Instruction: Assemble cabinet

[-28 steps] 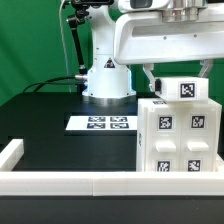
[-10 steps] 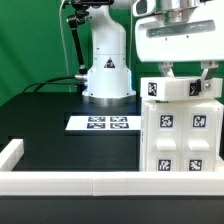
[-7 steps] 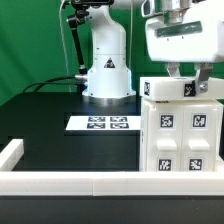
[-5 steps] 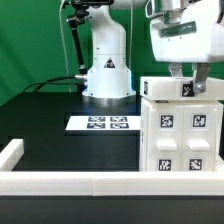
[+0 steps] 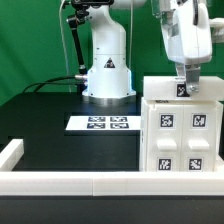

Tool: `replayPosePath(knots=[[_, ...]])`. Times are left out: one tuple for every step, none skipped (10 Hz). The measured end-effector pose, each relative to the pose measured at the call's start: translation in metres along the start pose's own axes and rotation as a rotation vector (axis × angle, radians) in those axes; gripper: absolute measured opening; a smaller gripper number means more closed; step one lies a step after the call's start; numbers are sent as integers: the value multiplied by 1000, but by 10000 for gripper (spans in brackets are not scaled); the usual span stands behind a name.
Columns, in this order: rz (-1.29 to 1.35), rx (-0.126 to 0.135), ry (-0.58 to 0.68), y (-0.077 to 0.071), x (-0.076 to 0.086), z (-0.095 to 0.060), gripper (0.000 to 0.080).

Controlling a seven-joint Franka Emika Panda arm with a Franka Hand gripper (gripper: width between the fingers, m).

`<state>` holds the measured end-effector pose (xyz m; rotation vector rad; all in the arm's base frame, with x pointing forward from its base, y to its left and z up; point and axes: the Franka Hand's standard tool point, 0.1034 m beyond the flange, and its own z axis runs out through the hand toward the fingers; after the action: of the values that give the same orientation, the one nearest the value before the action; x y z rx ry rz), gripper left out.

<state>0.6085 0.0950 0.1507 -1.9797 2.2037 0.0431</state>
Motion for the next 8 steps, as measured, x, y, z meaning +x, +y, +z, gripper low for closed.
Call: replayPosePath(knots=[[53, 4, -4, -1, -1, 0, 561], [45, 4, -4, -1, -1, 0, 561], [18, 6, -7, 0, -1, -1, 657], [-5, 9, -24, 3, -2, -6, 770], [-21, 13, -30, 4, -2, -12, 770], [-28, 25, -42, 3, -3, -21, 794], [-28, 34, -56, 2, -4, -27, 798], [-5, 39, -74, 1, -6, -30, 798]])
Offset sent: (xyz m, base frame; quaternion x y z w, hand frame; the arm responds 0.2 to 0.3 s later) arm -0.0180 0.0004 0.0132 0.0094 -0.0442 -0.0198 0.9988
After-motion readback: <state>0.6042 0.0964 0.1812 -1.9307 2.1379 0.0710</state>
